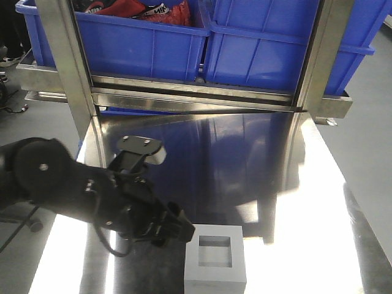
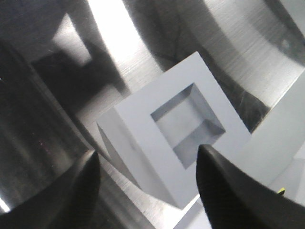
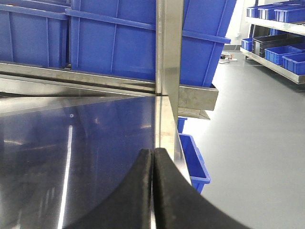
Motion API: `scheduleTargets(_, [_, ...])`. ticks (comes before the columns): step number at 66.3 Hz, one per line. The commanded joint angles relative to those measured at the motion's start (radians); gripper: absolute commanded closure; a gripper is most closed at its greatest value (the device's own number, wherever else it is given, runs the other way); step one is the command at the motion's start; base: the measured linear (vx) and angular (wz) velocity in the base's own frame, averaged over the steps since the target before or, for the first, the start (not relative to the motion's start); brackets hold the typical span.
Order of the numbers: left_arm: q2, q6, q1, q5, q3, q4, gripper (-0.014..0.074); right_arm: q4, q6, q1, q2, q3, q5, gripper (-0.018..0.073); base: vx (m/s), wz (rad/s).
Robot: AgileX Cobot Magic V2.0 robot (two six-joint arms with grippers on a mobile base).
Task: Sort gray base to blue bin
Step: 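Lower the left gripper onto the gray hollow block's side wall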
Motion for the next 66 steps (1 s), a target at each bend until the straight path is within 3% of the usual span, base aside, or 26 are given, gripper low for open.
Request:
scheduleTargets(1, [0.000, -0.133, -0.040, -0.009, -0.073, 0.059, 0.0174, -0.006, -0.006, -0.004, -0.013, 0.015, -0.078, 0.0568, 0.00, 0.00])
scheduleTargets(6, [0.025, -0.215, -0.055, 0.010, -0.096, 0.108, 0.0174, -0.006, -0.006, -0.004, -0.013, 0.015, -0.078, 0.0568, 0.00, 0.00])
scheduleTargets(14, [0.059, -0.280, -0.063, 0.047, -0.126, 0.138, 0.0174, -0.006, -0.006, -0.004, -0.013, 0.015, -0.078, 0.0568, 0.00, 0.00])
scheduleTargets(27, [0.087, -0.303, -0.063, 0.106, -0.156, 0.140, 0.0174, -0.006, -0.006, -0.004, -0.013, 0.015, -0.078, 0.0568, 0.00, 0.00])
scheduleTargets(38, [0.101, -0.338, -0.063, 0.107, -0.156, 0.140, 0.0174, -0.006, -0.006, -0.004, -0.013, 0.015, -0.078, 0.0568, 0.00, 0.00])
scheduleTargets(66, [0.145, -0.342, -0.063, 0.080, -0.156, 0.122, 0.0174, -0.006, -0.006, -0.004, -0.013, 0.015, -0.078, 0.0568, 0.00, 0.00])
